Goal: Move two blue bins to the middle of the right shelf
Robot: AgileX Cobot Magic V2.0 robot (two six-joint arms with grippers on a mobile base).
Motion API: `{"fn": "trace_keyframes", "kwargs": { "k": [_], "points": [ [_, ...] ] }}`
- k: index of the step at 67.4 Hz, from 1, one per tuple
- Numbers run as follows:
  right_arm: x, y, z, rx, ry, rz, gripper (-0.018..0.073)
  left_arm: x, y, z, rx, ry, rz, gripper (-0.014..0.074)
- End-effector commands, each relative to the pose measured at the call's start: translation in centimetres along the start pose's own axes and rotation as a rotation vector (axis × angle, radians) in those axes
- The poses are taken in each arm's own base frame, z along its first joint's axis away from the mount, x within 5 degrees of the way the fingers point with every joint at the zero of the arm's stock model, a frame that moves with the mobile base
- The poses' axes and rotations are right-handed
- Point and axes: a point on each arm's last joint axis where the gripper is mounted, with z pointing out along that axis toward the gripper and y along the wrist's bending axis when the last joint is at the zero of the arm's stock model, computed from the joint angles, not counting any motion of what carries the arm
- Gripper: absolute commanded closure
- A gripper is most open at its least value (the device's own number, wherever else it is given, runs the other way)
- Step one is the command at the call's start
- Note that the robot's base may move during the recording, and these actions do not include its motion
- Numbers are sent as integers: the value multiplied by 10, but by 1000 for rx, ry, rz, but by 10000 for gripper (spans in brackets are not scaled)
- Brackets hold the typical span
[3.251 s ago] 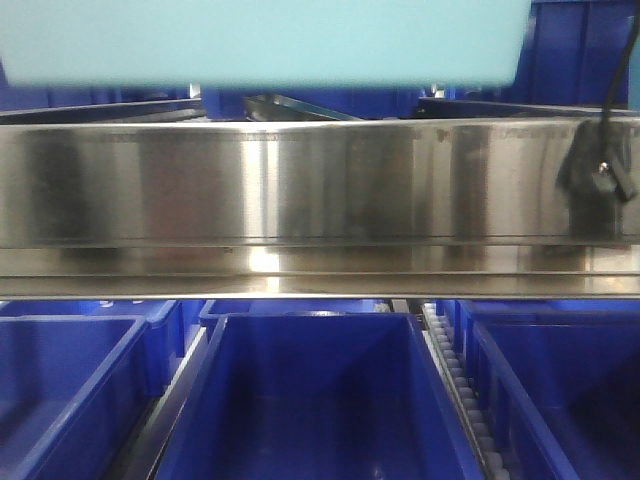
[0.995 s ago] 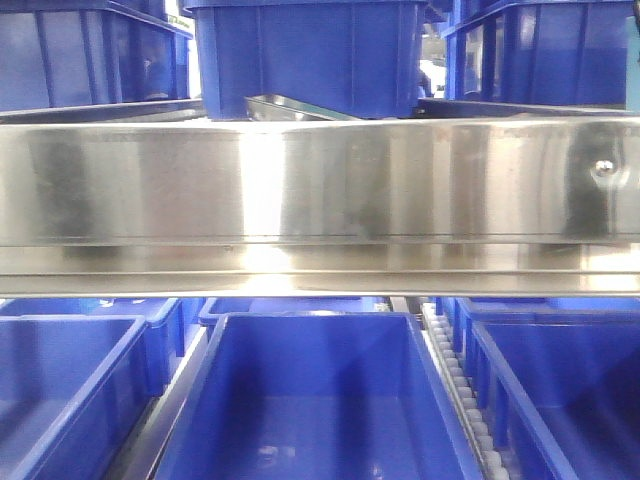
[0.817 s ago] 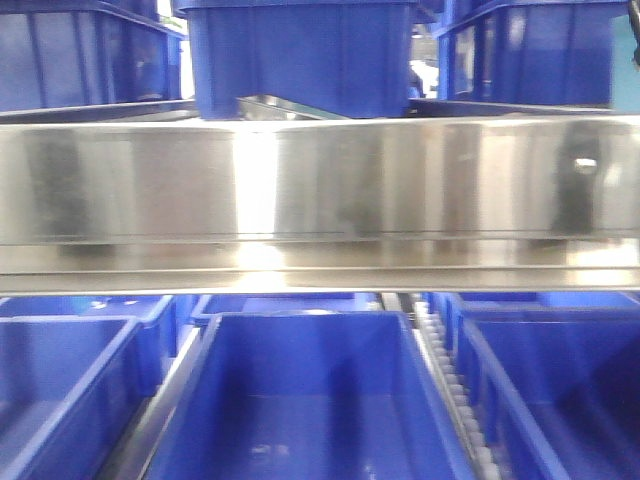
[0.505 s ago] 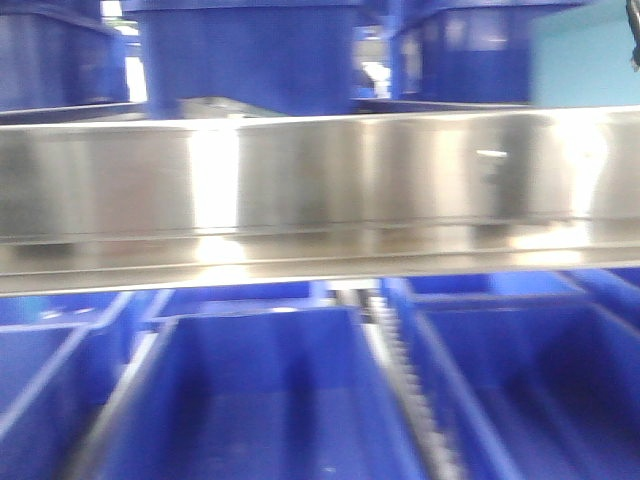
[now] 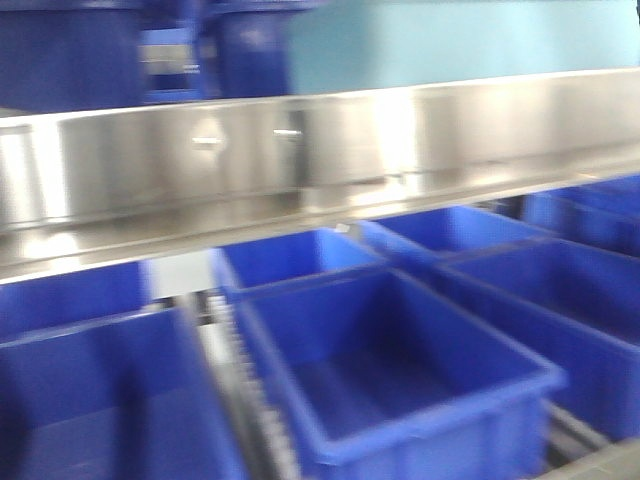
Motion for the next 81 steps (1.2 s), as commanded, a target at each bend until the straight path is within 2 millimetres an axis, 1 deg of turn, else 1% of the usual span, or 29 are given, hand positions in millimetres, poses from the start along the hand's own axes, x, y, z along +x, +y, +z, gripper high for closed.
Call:
{"fn": "trace_keyframes", "kwargs": {
  "k": [1, 81],
  "points": [
    [-4, 1, -10, -14, -39, -32, 712, -12, -4, -9, 18, -97, -9, 707],
    [-4, 1, -10, -14, -39, -32, 712, -12, -4, -9, 19, -99, -9, 707]
  ]
}}
